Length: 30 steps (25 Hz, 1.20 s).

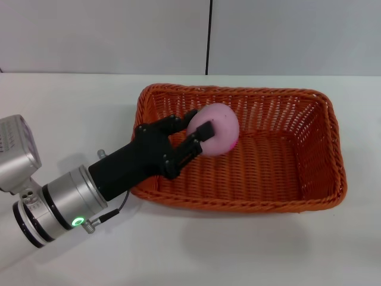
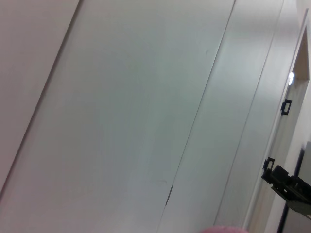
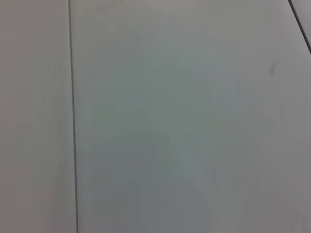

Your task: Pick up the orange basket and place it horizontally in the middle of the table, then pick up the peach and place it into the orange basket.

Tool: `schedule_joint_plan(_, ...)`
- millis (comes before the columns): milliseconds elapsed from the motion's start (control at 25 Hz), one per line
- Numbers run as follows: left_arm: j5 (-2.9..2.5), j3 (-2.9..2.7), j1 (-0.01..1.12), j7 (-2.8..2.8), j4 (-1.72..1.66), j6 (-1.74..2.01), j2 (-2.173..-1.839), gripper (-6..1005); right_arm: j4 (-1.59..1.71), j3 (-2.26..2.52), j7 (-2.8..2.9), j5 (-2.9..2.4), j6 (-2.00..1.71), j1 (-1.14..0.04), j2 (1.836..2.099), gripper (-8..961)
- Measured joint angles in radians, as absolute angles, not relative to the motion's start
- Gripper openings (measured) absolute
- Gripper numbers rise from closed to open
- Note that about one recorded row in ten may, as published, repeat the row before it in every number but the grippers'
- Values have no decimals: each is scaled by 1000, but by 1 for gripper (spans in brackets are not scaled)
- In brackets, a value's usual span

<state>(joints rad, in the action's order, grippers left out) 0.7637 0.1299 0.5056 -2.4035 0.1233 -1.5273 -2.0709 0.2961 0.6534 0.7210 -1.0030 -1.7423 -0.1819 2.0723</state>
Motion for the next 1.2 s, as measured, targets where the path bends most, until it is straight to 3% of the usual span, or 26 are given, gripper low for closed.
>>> schedule_joint_plan(280, 768, 139, 474, -2411, 115, -1533, -2066, 367, 296, 653, 721, -1004, -1730, -198, 2072, 493)
schedule_joint_plan(720, 772, 430, 320, -2557, 56, -1566, -2065, 822, 163, 439, 713, -1004, -1698, -197, 2075, 492)
schedule_joint_plan(880, 772, 627, 222, -2722, 77, -1578, -2071, 832, 122, 396, 681, -1004, -1679, -199, 2076, 492)
schedule_joint_plan(1200, 772, 753, 157, -2769, 81, -1573, -2071, 832, 70, 401, 589, -1007, -1686, -207, 2078, 492)
